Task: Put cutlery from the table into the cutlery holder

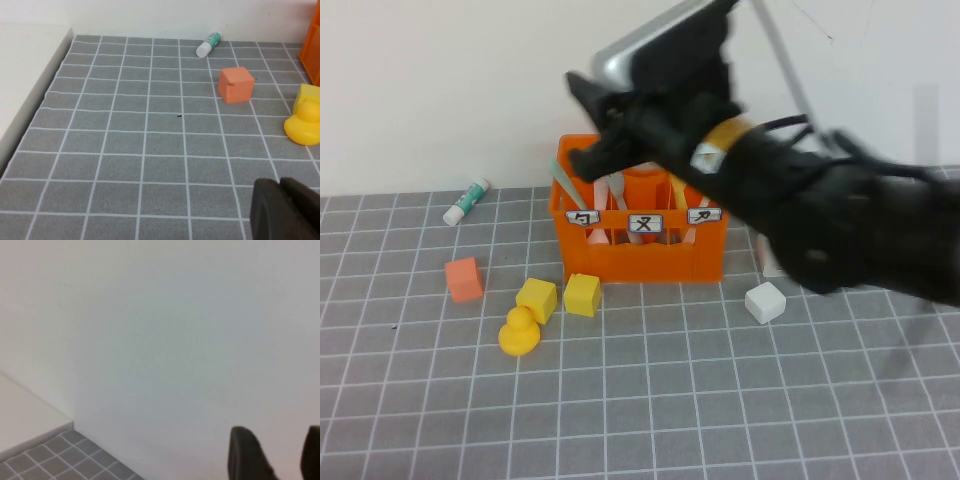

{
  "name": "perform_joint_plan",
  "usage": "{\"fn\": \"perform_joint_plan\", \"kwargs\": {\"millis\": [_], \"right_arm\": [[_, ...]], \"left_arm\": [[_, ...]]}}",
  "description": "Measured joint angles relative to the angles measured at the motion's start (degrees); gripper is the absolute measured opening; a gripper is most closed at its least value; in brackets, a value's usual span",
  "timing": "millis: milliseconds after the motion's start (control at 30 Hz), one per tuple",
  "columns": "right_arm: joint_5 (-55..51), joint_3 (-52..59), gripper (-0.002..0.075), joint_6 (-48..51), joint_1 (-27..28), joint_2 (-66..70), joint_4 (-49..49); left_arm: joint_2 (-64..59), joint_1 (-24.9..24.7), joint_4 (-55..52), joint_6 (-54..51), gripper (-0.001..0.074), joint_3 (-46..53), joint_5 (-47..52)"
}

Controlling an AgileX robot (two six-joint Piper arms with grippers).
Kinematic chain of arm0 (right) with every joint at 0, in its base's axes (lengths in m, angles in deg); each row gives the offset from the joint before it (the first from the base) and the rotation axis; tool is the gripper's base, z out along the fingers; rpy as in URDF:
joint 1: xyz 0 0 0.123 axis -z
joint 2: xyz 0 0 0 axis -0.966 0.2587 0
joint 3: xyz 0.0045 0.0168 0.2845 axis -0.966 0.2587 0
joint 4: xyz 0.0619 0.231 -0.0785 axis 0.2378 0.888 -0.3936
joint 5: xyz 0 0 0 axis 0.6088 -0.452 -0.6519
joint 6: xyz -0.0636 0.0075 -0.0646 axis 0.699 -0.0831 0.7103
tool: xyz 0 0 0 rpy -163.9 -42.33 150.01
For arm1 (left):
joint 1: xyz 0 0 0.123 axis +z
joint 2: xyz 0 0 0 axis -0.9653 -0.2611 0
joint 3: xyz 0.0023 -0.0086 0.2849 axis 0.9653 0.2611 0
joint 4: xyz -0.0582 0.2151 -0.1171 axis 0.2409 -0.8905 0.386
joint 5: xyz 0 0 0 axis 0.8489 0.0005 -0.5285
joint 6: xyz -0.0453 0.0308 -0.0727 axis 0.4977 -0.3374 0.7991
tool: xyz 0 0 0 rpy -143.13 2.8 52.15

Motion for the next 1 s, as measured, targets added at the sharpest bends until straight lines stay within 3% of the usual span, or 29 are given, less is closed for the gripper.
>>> {"fn": "perform_joint_plan", "kwargs": {"millis": [233,467,833,1000], "right_arm": [[-8.6,12.2,0.0197,3.9,0.0,-17.0,-0.9],[-13.5,25.2,0.0188,11.1,0.1,-30.8,-0.7],[-13.3,43.5,0.0188,20.1,0.1,-48.0,3.9],[-1.4,52.8,0.0188,32.1,0.1,-51.9,13.1]], "left_arm": [[0.0,0.0,0.0,0.0,-0.0003,0.0,0.0],[0.0,0.0,0.0,0.0,-0.0003,0.0,0.0],[0.0,0.0,0.0,-0.1,-0.0003,0.0,0.0],[0.0,0.0,0.0,-0.1,-0.0003,0.0,0.0]]}}
